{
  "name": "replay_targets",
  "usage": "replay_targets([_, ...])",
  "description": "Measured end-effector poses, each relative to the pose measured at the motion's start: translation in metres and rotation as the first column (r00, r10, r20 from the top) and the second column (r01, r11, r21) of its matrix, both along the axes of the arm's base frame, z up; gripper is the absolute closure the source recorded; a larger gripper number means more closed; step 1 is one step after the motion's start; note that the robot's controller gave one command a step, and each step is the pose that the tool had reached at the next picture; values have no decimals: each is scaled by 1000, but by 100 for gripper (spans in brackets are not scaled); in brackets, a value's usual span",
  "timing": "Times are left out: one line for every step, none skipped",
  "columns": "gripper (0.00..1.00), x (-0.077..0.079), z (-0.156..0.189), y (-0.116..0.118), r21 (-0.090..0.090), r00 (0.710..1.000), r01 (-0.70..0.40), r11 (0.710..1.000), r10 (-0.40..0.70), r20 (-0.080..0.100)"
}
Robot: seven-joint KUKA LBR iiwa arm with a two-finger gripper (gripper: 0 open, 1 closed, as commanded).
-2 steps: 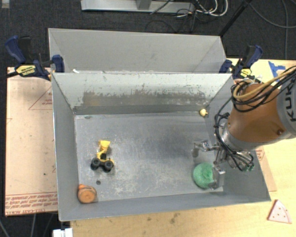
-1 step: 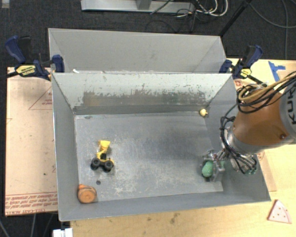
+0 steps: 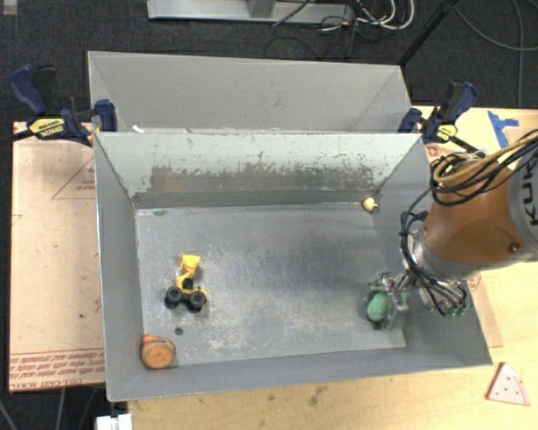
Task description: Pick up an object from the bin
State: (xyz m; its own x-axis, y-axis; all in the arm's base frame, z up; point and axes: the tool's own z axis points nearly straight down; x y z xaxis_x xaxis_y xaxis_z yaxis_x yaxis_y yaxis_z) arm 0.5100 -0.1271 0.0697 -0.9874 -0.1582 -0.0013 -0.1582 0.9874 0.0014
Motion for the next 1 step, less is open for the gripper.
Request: replay_targets([100, 21, 126, -8, -1, 1000, 2, 1000, -2, 3])
